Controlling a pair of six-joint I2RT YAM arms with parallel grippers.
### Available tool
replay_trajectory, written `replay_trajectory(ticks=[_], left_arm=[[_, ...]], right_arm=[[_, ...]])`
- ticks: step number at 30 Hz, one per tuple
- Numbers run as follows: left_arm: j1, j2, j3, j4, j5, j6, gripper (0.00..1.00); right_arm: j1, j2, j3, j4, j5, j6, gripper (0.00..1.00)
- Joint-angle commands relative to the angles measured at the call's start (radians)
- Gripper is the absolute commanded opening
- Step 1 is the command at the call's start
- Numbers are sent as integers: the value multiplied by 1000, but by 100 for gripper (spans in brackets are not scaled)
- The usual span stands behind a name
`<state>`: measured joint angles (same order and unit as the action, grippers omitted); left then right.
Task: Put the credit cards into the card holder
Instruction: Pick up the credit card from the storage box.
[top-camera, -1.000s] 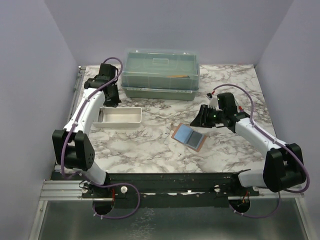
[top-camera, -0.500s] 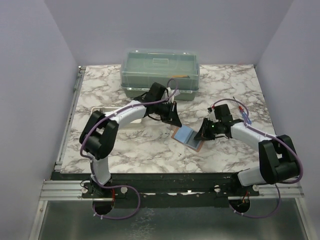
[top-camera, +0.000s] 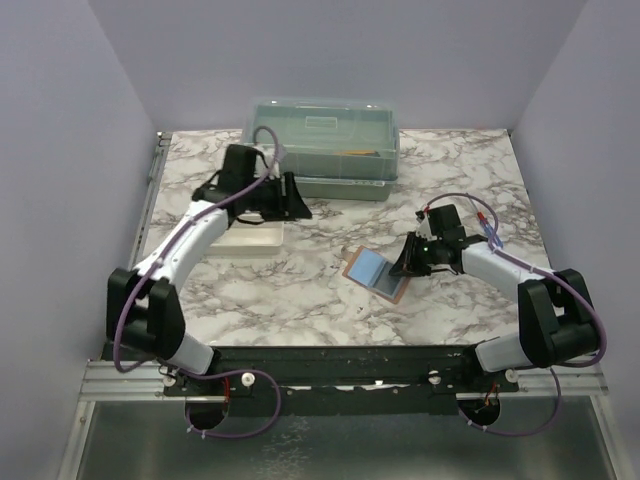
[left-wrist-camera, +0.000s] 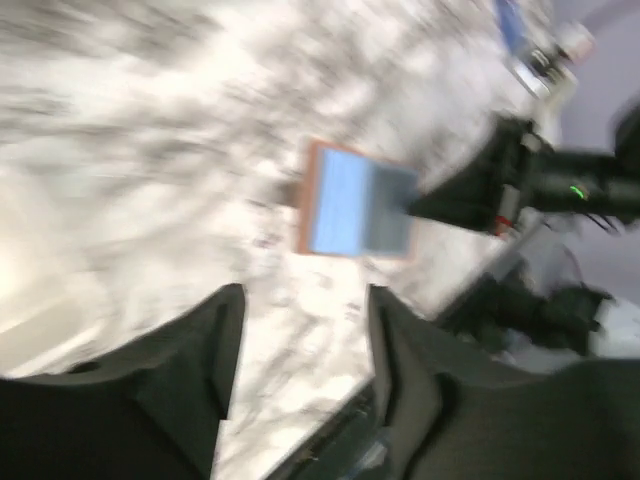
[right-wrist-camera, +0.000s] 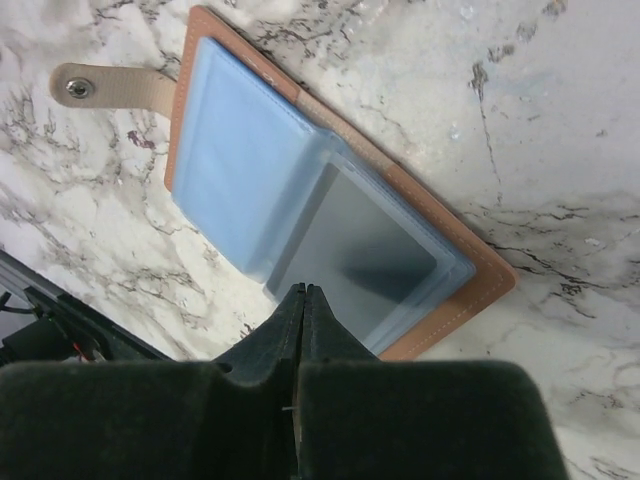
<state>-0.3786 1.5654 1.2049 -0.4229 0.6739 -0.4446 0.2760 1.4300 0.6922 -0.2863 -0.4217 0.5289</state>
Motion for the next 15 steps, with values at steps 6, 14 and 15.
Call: replay_trajectory(ticks=[6, 14, 15], left_arm=[[181, -179, 90, -427, -1009, 213, 81], [247, -18, 118, -454, -1199, 163, 83], [249, 3, 121, -456, -1212, 154, 83]], right_arm=[[2, -5, 65, -40, -9, -83, 3], [2, -27, 83, -53, -30, -104, 3], [1, -29, 82, -52, -33, -104, 3]])
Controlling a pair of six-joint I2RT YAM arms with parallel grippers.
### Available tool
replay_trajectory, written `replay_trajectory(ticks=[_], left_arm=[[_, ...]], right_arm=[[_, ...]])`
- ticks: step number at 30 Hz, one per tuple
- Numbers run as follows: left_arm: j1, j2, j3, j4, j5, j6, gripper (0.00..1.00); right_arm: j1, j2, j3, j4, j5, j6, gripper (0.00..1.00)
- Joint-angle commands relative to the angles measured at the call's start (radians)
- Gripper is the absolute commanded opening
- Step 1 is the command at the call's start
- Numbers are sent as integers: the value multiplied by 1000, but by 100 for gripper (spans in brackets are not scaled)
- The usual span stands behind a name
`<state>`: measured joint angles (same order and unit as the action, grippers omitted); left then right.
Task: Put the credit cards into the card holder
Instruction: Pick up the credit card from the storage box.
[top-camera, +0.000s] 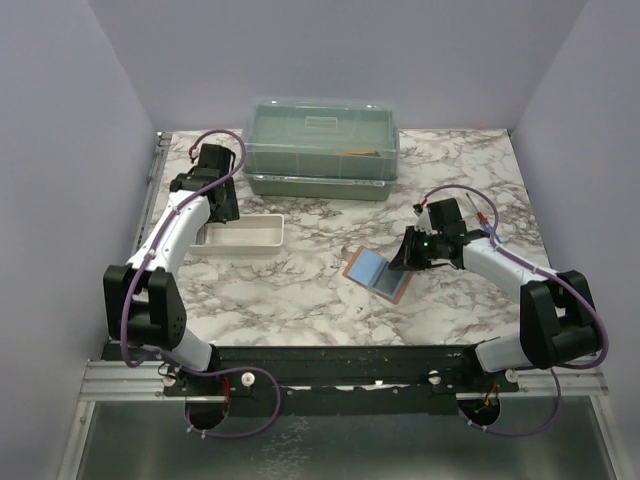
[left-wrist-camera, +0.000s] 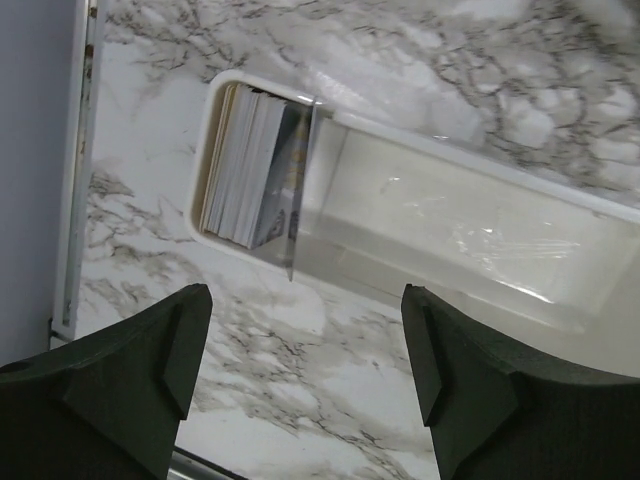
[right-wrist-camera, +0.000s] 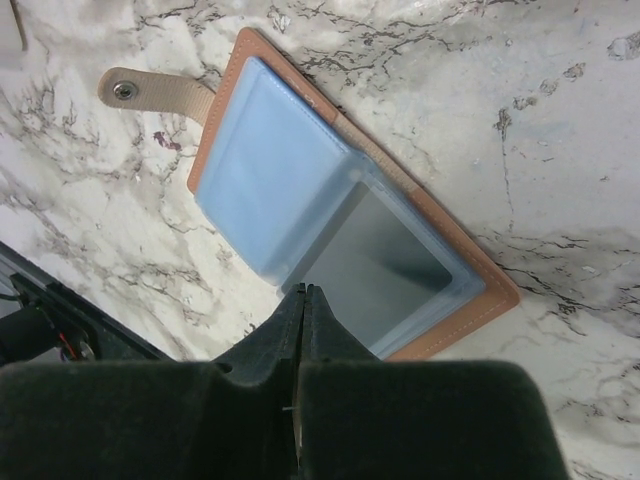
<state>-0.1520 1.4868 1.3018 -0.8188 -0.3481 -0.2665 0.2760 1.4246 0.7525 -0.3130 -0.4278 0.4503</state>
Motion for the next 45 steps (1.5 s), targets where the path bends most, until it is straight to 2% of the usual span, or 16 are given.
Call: replay_trajectory(ticks=[1, 3, 7, 11, 16, 18, 26, 30, 33, 35, 37, 38, 40, 42, 43, 45], left_arm=[[24, 94, 24, -57, -196, -27, 83], [32, 114, 17, -32, -207, -22, 82], [45, 166, 48, -36, -201, -18, 71], [67, 208, 63, -40, -158, -27, 55], [75, 263, 77, -35, -147, -32, 49], [77, 270, 79, -25, -140, -32, 44], [80, 255, 95, -35, -109, -16, 0], [79, 154, 99, -55, -84, -13, 0], [68, 64, 121, -92, -8, 0, 0], [59, -5, 124, -97, 120, 15, 0], [59, -82, 93, -50, 376, 26, 0], [58, -120, 57, -2, 552, 23, 0], [54, -186, -62, 185, 914, -35, 0], [16, -219, -213, 475, 1154, -172, 0], [-26, -217, -256, 584, 1199, -214, 0], [-154, -181, -277, 669, 1201, -200, 0]], right_arm=[[1, -27, 20, -25, -28, -26, 3], [2, -35, 17, -22, -31, -27, 3], [2, -49, 11, -21, -37, -28, 3], [2, -73, 5, -24, -42, -27, 3], [1, -79, 6, -21, -52, -29, 3], [2, -78, 3, -19, -53, -31, 3], [2, -87, 4, -27, -51, -32, 3], [2, -73, 5, -26, -50, -33, 3], [2, -51, 12, -26, -49, -35, 3], [2, -37, 17, -22, -48, -33, 3], [2, -22, 20, -14, -56, -28, 3], [2, -13, 19, -3, -65, -24, 3], [2, 10, 15, 26, -87, -10, 3], [2, 38, 9, 55, -106, 5, 3], [2, 52, 9, 62, -105, 16, 3], [2, 69, 14, 54, -94, 28, 2]])
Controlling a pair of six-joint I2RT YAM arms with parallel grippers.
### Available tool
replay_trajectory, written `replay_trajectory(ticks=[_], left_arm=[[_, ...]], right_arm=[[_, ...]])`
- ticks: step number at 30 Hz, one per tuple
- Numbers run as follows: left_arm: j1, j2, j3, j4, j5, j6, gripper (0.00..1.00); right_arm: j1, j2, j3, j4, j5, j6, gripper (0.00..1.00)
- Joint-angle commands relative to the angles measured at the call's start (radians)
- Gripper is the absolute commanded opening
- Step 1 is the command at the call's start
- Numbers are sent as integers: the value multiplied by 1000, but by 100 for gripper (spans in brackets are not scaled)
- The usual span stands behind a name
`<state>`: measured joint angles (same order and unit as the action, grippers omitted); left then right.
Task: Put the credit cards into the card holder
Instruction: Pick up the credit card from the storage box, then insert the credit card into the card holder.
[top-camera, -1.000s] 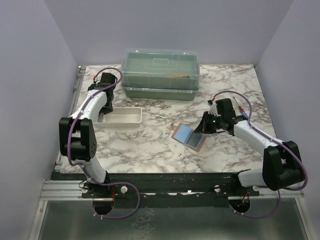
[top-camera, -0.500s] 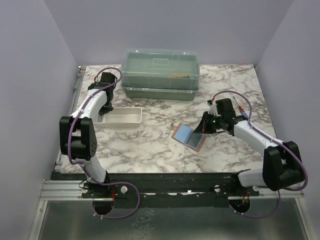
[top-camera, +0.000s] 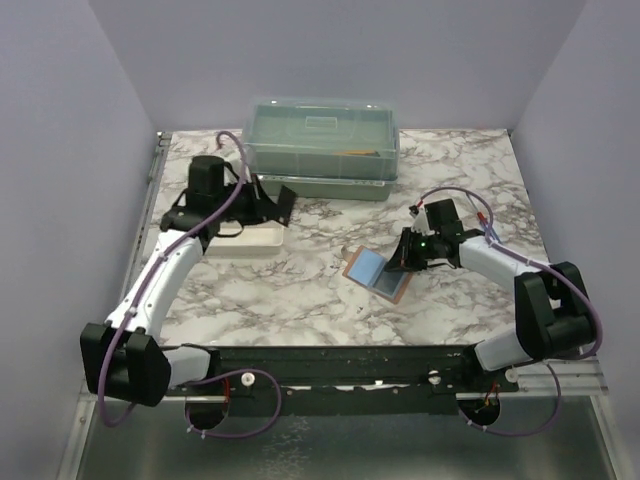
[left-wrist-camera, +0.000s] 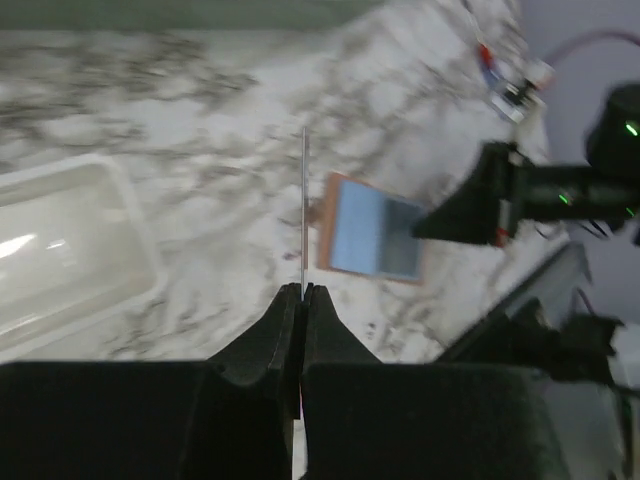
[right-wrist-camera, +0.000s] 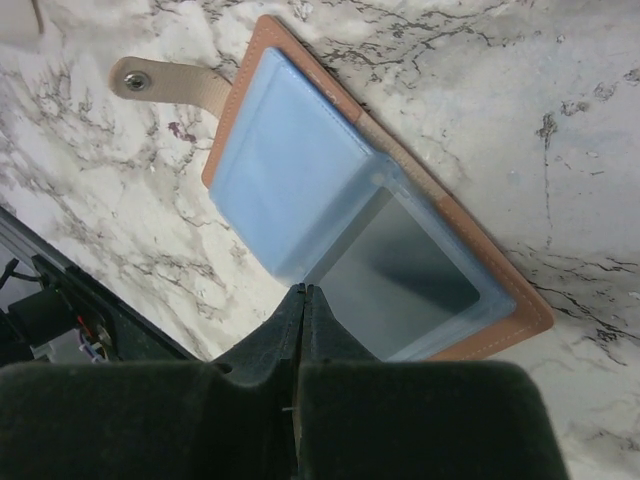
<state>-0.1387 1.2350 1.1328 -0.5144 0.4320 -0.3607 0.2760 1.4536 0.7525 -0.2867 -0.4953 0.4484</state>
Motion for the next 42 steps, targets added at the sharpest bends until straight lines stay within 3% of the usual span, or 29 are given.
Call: replay_trajectory(ticks=[1, 5, 9, 18, 26, 42], left_arm=[[-233, 113, -105, 386, 419, -88, 0], [-384, 271, -87, 459, 433, -90, 0], [-423, 403, -79, 535, 478, -146, 0], [-474, 610, -54, 529, 549, -220, 0], [-495, 713, -37, 571, 555, -289, 0], [-474, 790, 34, 522, 546, -261, 0]], right_arm=[[2, 42, 11, 23, -20, 37, 2], [2, 48, -4, -5, 52, 65, 2], [2, 74, -11, -33, 117, 83, 0], [1, 97, -22, -63, 197, 124, 0], [1, 100, -34, -72, 212, 112, 0], [0, 40, -30, -121, 248, 110, 0]])
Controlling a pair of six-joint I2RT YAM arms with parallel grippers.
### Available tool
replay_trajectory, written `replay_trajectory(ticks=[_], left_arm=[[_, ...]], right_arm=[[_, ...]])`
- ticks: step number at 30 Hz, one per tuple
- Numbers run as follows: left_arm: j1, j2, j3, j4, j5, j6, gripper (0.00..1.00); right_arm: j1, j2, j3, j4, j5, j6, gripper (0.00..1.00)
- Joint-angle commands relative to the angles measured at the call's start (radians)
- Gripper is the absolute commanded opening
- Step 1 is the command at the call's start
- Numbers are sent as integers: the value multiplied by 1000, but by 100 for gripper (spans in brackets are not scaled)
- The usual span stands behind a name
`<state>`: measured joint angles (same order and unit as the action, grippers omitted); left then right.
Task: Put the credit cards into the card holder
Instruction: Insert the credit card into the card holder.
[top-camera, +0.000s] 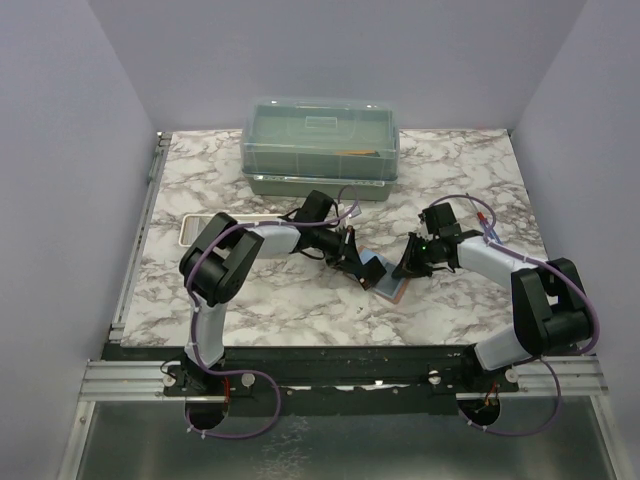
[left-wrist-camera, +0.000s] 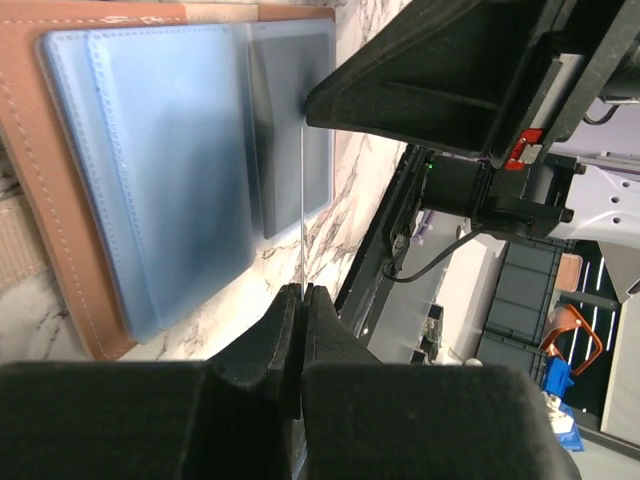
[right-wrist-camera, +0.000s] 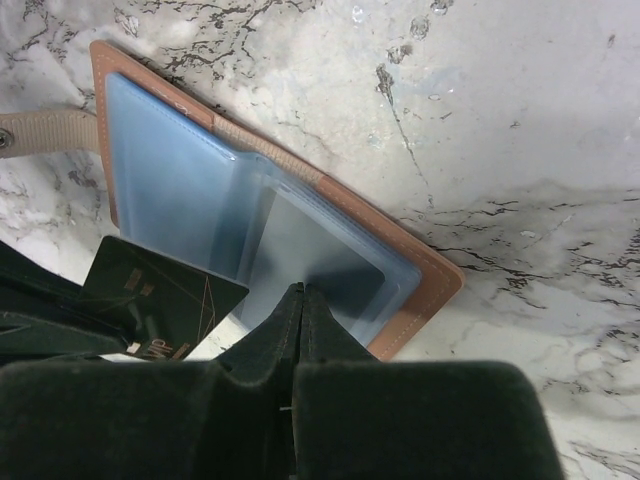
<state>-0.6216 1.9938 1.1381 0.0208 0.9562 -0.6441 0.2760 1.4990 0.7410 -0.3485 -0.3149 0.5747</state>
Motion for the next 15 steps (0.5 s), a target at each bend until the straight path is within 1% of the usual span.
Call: replay_trajectory(ticks=[1, 7, 15], left_arm=[[11, 32, 30, -19, 16, 32, 0], [25, 44, 55, -82, -3, 79, 0], [25, 71, 57, -85, -1, 86, 0]], right_arm=[[1, -4, -18, -58, 69, -16, 0], [0, 11, -21, -45, 55, -21, 0], [1, 12, -20, -43, 47, -25, 0]])
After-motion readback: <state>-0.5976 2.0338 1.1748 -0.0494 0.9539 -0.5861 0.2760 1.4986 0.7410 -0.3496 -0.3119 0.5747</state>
